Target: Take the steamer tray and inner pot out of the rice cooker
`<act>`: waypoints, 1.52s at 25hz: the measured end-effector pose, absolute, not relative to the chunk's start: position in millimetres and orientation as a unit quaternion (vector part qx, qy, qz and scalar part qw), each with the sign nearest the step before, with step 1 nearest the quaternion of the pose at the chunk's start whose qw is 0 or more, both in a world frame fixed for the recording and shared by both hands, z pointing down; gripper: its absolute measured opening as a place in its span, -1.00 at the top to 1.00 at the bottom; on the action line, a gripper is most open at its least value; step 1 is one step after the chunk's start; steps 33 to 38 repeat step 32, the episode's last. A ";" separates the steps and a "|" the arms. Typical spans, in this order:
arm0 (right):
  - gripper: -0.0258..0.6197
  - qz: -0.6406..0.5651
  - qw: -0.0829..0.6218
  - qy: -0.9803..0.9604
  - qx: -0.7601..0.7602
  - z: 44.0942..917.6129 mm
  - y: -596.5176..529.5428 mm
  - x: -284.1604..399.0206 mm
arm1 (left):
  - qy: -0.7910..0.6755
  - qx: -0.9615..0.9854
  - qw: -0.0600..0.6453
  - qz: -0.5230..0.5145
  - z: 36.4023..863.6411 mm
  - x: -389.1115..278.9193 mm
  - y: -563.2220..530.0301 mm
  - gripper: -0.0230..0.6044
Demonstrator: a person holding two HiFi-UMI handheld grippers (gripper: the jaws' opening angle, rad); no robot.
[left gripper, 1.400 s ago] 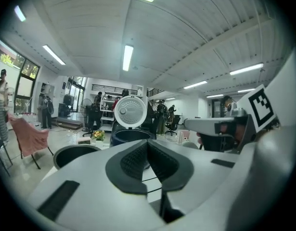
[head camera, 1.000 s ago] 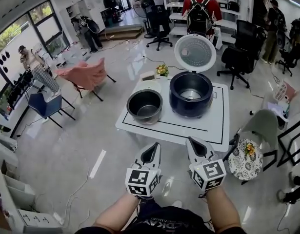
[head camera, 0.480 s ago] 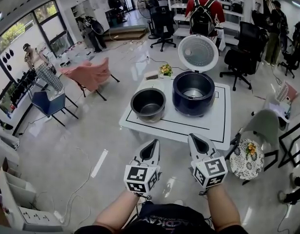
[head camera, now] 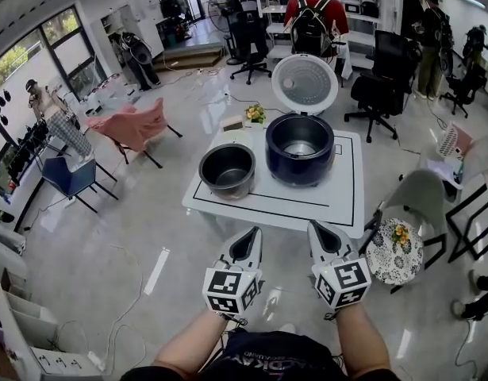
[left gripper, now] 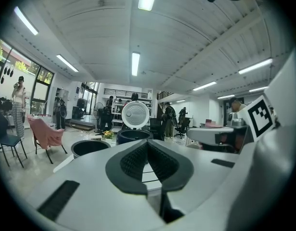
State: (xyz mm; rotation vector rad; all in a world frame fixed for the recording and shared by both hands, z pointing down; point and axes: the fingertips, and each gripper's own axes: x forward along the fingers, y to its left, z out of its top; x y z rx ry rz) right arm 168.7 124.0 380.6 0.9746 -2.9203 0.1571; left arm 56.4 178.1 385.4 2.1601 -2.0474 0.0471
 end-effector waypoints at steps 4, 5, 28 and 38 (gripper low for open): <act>0.92 0.051 0.030 -0.947 0.317 382.2 126.5 174.2 | -0.685 0.724 0.083 0.014 386.1 62.0 179.6 0.92; 0.92 0.051 0.030 -0.947 0.316 382.6 127.3 175.2 | -0.685 0.724 0.083 0.014 385.8 63.2 179.9 0.92; 0.92 0.046 0.034 -0.951 0.303 382.2 135.5 174.8 | -0.693 0.715 0.092 0.009 388.5 64.9 188.1 0.92; 0.92 0.044 0.033 -0.952 0.302 381.3 133.7 174.2 | -0.693 0.715 0.090 0.009 388.2 64.9 186.6 0.92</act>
